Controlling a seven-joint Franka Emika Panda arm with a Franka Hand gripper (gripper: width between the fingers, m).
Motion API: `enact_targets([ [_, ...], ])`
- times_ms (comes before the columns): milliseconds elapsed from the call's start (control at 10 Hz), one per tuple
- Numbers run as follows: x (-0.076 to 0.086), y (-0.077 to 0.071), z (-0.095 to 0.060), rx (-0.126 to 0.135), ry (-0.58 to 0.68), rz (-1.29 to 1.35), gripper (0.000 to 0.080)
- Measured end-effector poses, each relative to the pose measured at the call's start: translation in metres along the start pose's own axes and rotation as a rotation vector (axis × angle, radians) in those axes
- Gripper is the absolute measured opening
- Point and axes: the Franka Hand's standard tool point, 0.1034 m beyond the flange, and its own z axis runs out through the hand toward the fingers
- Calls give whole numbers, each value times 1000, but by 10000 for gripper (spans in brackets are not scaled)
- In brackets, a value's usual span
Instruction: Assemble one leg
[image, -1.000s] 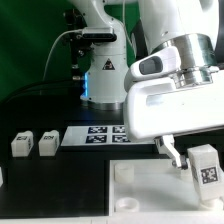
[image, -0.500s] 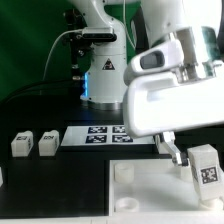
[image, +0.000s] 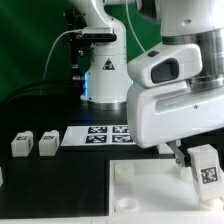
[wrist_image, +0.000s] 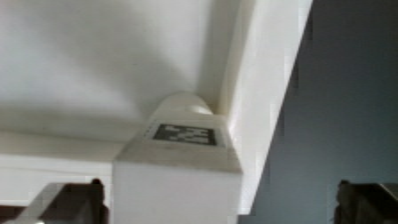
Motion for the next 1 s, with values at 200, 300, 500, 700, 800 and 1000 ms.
enact_targets([
  [200,5,1,0,-1,20,0,649],
  [300,5,1,0,-1,19,0,622],
  [500,5,1,0,-1,19,0,443],
  [700,5,2,0,-2,20,2,310],
  [800,5,2,0,-2,20,5,310],
  [1000,6,2,0,1,21,68,310],
])
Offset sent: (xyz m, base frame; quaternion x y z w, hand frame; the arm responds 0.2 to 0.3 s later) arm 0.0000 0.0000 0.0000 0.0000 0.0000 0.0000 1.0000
